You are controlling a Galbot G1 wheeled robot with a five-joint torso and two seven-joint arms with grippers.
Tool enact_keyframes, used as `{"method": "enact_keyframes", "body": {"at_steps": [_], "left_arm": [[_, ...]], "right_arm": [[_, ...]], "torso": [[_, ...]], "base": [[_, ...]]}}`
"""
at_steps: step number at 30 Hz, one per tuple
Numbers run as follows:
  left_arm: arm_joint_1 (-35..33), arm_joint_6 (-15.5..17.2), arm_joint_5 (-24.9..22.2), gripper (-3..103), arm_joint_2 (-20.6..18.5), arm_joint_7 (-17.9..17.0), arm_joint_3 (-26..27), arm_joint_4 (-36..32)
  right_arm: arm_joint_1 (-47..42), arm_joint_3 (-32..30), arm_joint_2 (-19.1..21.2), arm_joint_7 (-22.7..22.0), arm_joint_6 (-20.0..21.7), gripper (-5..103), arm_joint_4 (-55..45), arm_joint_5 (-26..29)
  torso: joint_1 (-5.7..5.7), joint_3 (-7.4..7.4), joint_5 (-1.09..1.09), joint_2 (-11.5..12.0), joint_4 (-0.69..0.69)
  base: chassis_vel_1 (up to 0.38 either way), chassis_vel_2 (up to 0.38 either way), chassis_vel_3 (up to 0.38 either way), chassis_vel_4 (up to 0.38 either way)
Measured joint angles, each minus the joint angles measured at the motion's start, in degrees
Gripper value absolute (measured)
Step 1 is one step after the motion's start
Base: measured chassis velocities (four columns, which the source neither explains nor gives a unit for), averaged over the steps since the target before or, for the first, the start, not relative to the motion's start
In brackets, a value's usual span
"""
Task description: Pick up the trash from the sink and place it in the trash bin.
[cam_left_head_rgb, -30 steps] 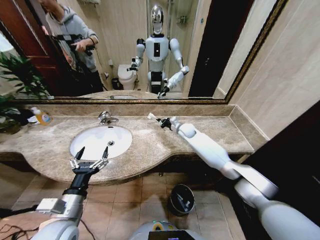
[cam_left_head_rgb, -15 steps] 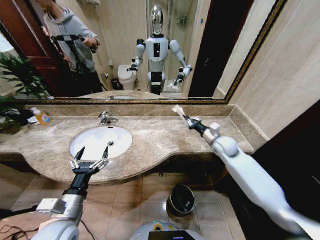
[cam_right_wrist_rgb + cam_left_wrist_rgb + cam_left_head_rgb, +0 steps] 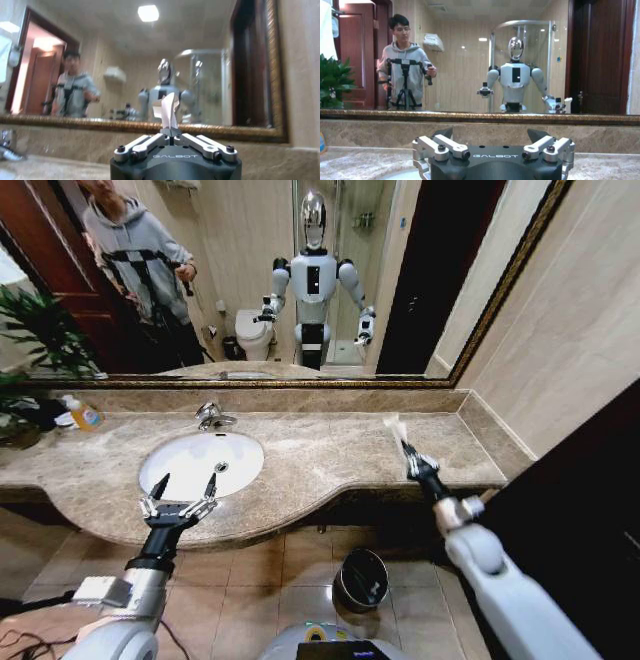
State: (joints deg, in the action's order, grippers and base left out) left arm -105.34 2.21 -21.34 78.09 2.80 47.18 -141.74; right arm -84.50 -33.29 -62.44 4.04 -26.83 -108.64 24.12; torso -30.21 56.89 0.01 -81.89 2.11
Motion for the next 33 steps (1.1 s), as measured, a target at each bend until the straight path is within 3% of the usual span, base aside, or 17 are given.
{"method": "enact_keyframes", "body": {"at_steps": [2,3,5,7,9,11,15,21,23,25,30,33], "left_arm": [[0.0,0.0,0.0,100,0.0,0.0,0.0,0.0],[0.0,0.0,0.0,100,0.0,0.0,0.0,0.0],[0.0,0.0,0.0,100,0.0,0.0,0.0,0.0],[0.0,0.0,0.0,100,0.0,0.0,0.0,0.0],[0.0,0.0,0.0,100,0.0,0.0,0.0,0.0],[0.0,0.0,0.0,100,0.0,0.0,0.0,0.0],[0.0,0.0,0.0,100,0.0,0.0,0.0,0.0],[0.0,0.0,0.0,100,0.0,0.0,0.0,0.0],[0.0,0.0,0.0,100,0.0,0.0,0.0,0.0],[0.0,0.0,0.0,100,0.0,0.0,0.0,0.0],[0.0,0.0,0.0,100,0.0,0.0,0.0,0.0],[0.0,0.0,0.0,100,0.0,0.0,0.0,0.0]], "right_arm": [[-2.9,-0.6,-2.0,-0.2,-4.0,0,-0.9,-1.0],[-6.5,-0.4,-4.3,-1.6,-8.7,0,-1.4,-2.6],[-7.7,-0.1,-5.3,-2.5,-11.1,0,-0.8,-3.9],[-10.6,0.5,-8.8,-3.9,-18.8,0,4.6,-10.2],[-11.1,0.3,-9.9,-3.5,-19.9,0,6.1,-11.4],[-13.1,0.2,-11.8,-3.3,-21.2,0,10.0,-16.3],[-15.9,1.0,-11.6,-0.7,-21.3,0,13.3,-19.7],[-15.1,4.0,-9.7,11.0,-21.0,0,26.5,-13.9],[-14.3,4.1,-9.6,11.7,-20.7,0,28.5,-14.8],[-9.3,4.9,-9.6,12.8,-16.5,0,36.2,-19.6],[-1.4,5.4,-10.6,11.9,-9.6,0,45.6,-23.8],[3.8,6.5,-11.2,11.7,0.2,0,50.0,-27.2]], "torso": [[-0.01,0.00,-0.03,0.0,0.00],[-0.01,0.00,-0.04,0.0,-0.01],[-0.01,0.00,-0.05,0.0,0.00],[0.00,0.00,0.00,0.0,0.00],[0.00,0.00,-0.01,0.0,0.00],[-0.01,0.01,0.01,0.0,0.00],[-0.01,0.00,-0.02,0.0,0.00],[-0.01,0.01,0.00,0.0,-0.02],[0.00,0.01,0.00,0.0,-0.02],[0.00,0.01,0.00,0.0,-0.01],[-0.02,0.01,0.01,0.0,0.02],[-0.02,0.01,0.00,0.0,0.02]], "base": [[0.000,0.000,0.000,0.000],[0.000,0.000,0.000,0.000],[0.000,0.000,0.000,0.000],[0.000,0.000,0.000,0.000],[0.000,0.000,0.000,0.000],[0.000,0.000,0.000,0.000],[0.000,0.000,0.000,0.000],[0.000,0.000,0.000,0.000],[0.000,0.000,0.000,0.000],[0.000,0.000,0.000,0.000],[0.000,0.000,0.000,0.000],[0.000,0.000,0.000,0.000]]}}
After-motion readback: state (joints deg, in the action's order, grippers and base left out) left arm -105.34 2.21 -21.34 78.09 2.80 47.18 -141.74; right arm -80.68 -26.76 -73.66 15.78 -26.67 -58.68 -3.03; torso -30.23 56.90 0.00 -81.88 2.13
